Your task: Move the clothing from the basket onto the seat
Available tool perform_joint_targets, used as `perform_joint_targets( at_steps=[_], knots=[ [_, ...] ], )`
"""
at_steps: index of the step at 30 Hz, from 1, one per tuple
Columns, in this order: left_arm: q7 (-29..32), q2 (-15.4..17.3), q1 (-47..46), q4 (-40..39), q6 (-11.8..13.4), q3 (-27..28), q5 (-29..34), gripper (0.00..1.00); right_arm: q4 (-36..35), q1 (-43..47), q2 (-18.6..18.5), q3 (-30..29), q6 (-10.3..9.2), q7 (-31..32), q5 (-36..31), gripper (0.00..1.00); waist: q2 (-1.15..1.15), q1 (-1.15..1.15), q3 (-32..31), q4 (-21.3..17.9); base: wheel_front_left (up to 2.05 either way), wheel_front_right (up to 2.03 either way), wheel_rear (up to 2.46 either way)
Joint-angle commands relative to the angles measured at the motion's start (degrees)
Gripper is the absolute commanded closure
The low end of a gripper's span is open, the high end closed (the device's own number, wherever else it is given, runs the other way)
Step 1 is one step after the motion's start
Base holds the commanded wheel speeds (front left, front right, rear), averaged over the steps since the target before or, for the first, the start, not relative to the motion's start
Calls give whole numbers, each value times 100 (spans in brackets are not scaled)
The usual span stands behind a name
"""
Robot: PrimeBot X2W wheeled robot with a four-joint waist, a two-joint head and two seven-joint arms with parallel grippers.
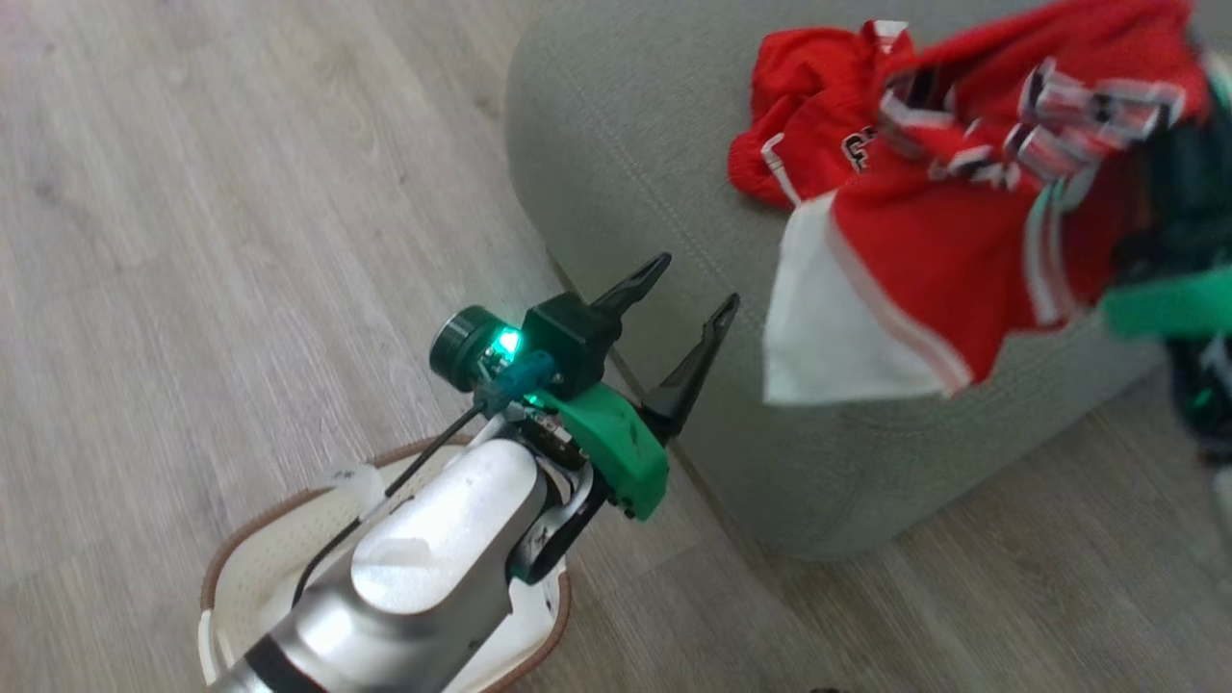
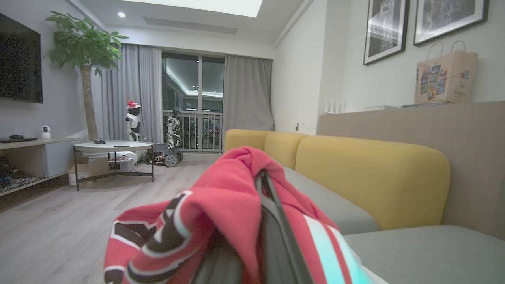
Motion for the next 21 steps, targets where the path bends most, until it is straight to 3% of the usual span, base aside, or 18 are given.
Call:
perform_joint_targets(
  at_steps=[1, 11, 21],
  knots=[
    [-5, 10, -358, -140, 26, 161, 22, 0, 21, -422, -226, 61, -1, -37, 103, 100, 0, 0, 191, 152, 0, 0, 0],
    [252, -132, -907, -101, 66, -37, 257, 0, 1648, -2213, -1022, -59, -1, -37, 643, 100, 0, 0, 1204, 832, 0, 0, 0],
    [360, -324, -1490, -72, 188, -213, 441, 0, 3036, -2950, -1630, -99, -1, -37, 561, 100, 0, 0, 2202, 1501, 0, 0, 0]
  ],
)
